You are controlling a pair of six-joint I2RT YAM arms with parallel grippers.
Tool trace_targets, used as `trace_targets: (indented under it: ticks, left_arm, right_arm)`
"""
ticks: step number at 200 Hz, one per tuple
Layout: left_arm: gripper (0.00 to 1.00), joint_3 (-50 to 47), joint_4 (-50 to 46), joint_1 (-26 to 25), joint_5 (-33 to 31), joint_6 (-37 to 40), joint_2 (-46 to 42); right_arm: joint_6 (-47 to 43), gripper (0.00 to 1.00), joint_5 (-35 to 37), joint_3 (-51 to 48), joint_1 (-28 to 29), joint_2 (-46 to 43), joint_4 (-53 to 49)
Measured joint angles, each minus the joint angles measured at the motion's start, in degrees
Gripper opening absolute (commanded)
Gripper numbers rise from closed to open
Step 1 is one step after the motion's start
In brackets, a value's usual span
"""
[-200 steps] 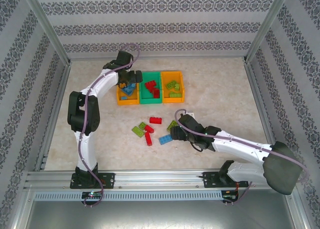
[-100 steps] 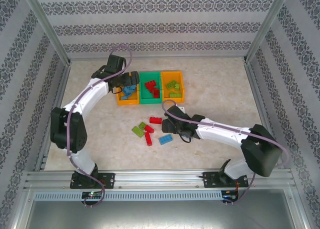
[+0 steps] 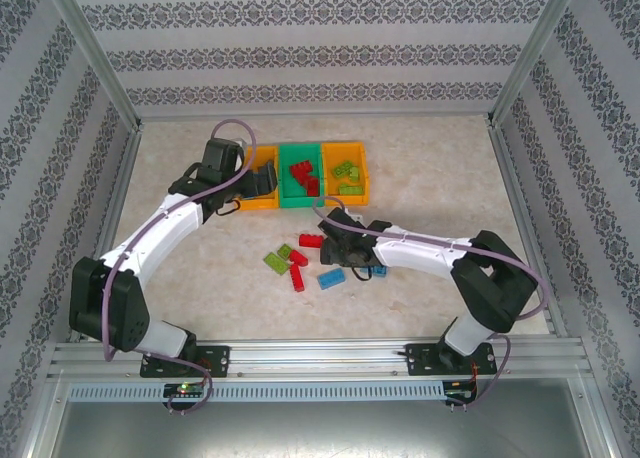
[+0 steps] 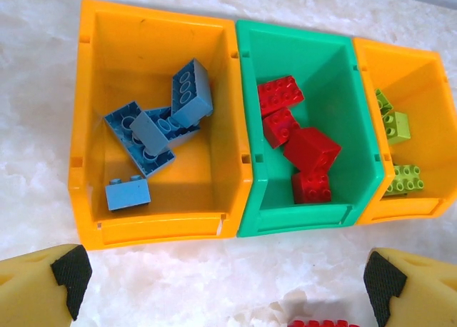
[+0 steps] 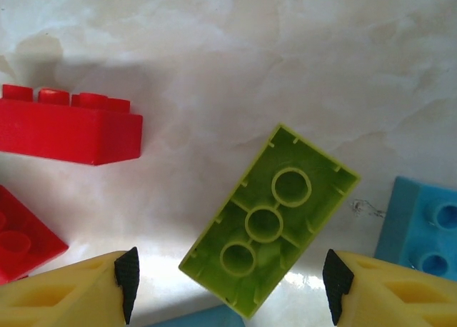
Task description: Sort the legos into containers by color
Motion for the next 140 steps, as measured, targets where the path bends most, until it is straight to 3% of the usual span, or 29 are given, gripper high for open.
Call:
trace_targets:
  ticks: [69,140]
  left_arm:
    - [1.0,-2.51,1.99,0.0,1.16,-0.02,-0.59]
    - [1.0,-6.4,3.67,0.0,2.38,0.02,-5.03]
  right_arm:
    - [0.33,0.66,-1.46,2.62,-2.05,3.69,-1.64]
    - [-2.62,0.39,-2.38,6.56,-4.07,8.96,-2.47]
